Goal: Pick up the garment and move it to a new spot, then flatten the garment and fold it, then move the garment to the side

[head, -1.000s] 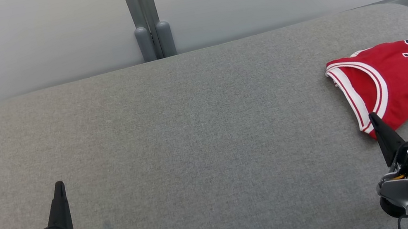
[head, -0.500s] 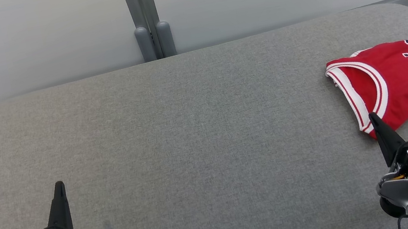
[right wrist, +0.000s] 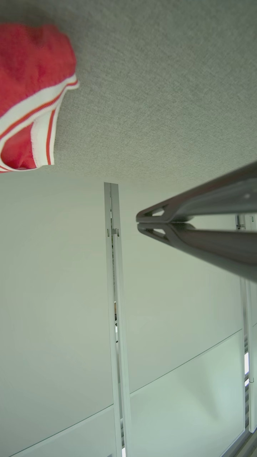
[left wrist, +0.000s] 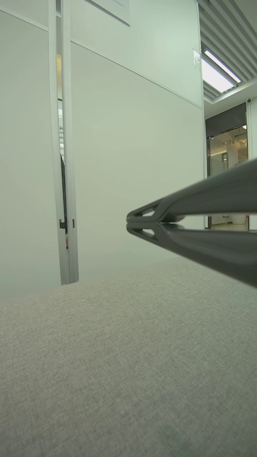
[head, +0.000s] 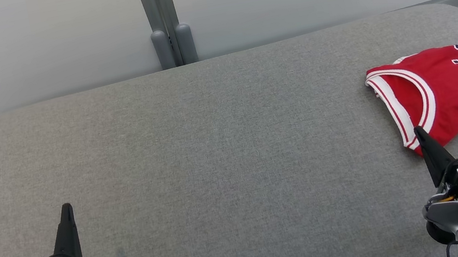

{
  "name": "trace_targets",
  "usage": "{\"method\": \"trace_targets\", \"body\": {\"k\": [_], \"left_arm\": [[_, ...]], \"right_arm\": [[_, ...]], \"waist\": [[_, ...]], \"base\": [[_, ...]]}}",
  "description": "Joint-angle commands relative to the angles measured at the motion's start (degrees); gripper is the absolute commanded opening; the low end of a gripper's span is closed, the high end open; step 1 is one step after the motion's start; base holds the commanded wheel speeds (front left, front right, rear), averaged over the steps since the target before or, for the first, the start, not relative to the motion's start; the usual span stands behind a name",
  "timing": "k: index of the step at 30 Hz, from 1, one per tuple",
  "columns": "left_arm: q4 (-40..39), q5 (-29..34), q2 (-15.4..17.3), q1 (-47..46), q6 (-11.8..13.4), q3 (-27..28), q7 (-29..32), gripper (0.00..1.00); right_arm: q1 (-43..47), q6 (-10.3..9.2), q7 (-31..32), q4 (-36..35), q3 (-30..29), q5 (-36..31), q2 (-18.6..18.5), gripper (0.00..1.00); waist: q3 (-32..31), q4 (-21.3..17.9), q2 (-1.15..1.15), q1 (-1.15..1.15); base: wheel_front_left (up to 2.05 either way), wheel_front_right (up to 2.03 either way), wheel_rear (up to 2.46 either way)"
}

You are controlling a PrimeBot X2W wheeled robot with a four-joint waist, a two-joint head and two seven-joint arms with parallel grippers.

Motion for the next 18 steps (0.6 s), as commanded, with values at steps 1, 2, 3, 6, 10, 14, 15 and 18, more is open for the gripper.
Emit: {"method": "trace_targets", "body": {"k": [1, 2, 3, 6, 10, 14, 15, 18], "left_arm": [[-0.1, 0.0, 0.0, -0.6, -0.4, 0.1, 0.2, 0.00], [-0.1, 0.0, 0.0, -0.6, -0.4, 0.1, 0.2, 0.00], [-0.1, 0.0, 0.0, -0.6, -0.4, 0.1, 0.2, 0.00], [-0.1, 0.0, 0.0, -0.6, -0.4, 0.1, 0.2, 0.00], [-0.1, 0.0, 0.0, -0.6, -0.3, 0.1, 0.2, 0.00], [-0.1, 0.0, 0.0, -0.6, -0.3, 0.1, 0.2, 0.00], [-0.1, 0.0, 0.0, -0.6, -0.3, 0.1, 0.2, 0.00], [-0.1, 0.0, 0.0, -0.6, -0.3, 0.1, 0.2, 0.00]], "right_arm": [[0.5, 0.02, 0.2, -0.3, -0.1, 0.4, 0.0, 0.00], [0.5, 0.02, 0.2, -0.3, -0.1, 0.4, 0.0, 0.00], [0.5, 0.02, 0.2, -0.3, -0.1, 0.4, 0.0, 0.00], [0.5, 0.02, 0.2, -0.3, -0.1, 0.4, 0.0, 0.00], [0.5, 0.02, 0.2, -0.3, -0.1, 0.4, 0.0, 0.00], [0.5, 0.02, 0.2, -0.3, -0.1, 0.4, 0.0, 0.00], [0.5, 0.02, 0.2, -0.3, -0.1, 0.4, 0.0, 0.00], [0.5, 0.02, 0.2, -0.3, -0.1, 0.4, 0.0, 0.00]], "waist": [[0.0, 0.0, 0.00, 0.00], [0.0, 0.0, 0.00, 0.00], [0.0, 0.0, 0.00, 0.00], [0.0, 0.0, 0.00, 0.00], [0.0, 0.0, 0.00, 0.00], [0.0, 0.0, 0.00, 0.00], [0.0, 0.0, 0.00, 0.00], [0.0, 0.0, 0.00, 0.00]], "base": [[0.00, 0.00, 0.00], [0.00, 0.00, 0.00], [0.00, 0.00, 0.00], [0.00, 0.00, 0.00], [0.00, 0.00, 0.00], [0.00, 0.00, 0.00], [0.00, 0.00, 0.00], [0.00, 0.00, 0.00]]}}
